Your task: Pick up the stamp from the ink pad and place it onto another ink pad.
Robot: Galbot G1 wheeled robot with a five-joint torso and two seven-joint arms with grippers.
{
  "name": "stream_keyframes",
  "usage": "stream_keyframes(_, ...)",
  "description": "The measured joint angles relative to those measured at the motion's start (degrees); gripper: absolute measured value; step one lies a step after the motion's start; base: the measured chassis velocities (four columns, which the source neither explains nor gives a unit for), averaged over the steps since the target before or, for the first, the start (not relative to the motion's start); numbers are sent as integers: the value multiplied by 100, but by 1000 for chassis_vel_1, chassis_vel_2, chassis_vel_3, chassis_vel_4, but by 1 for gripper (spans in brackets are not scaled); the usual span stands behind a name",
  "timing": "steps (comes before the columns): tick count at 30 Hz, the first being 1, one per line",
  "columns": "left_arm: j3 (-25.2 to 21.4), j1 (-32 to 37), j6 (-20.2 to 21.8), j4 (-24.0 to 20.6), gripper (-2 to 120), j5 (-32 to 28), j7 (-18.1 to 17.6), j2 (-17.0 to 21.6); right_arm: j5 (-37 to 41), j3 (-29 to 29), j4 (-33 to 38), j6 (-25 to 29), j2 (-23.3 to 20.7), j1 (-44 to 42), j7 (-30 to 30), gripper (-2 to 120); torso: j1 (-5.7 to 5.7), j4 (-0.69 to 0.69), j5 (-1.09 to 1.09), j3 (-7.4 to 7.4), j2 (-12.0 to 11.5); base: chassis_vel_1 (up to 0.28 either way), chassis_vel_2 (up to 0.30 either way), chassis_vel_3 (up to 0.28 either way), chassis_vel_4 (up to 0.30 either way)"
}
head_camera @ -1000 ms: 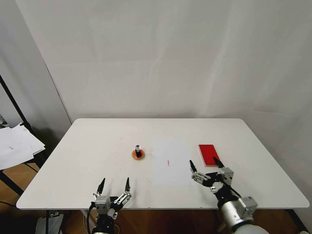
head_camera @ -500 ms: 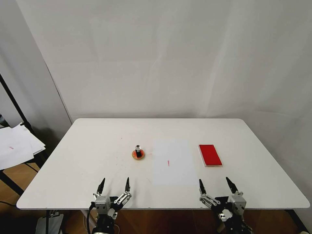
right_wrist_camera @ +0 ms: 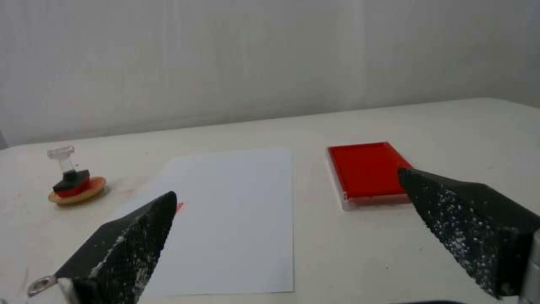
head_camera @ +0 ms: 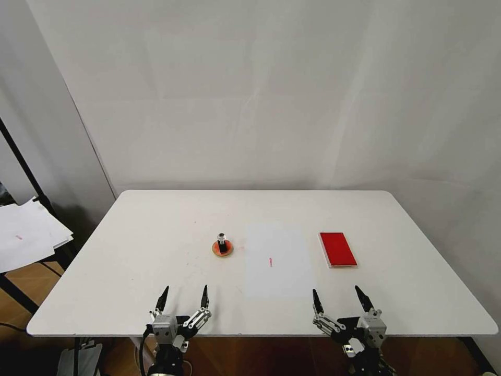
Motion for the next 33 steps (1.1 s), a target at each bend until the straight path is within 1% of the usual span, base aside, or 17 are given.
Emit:
stream_keyframes(14, 0, 0, 0, 0, 102, 0, 0, 0, 214, -104, -97, -1, -60, 111, -23, 100, 0, 0, 0, 0, 0, 0, 0, 0, 0)
stream_keyframes(33, 0, 0, 0, 0, 102, 0, 0, 0, 230, -95, -77, -27, -81, 117, -14, 100, 0, 0, 0, 0, 0, 0, 0, 0, 0)
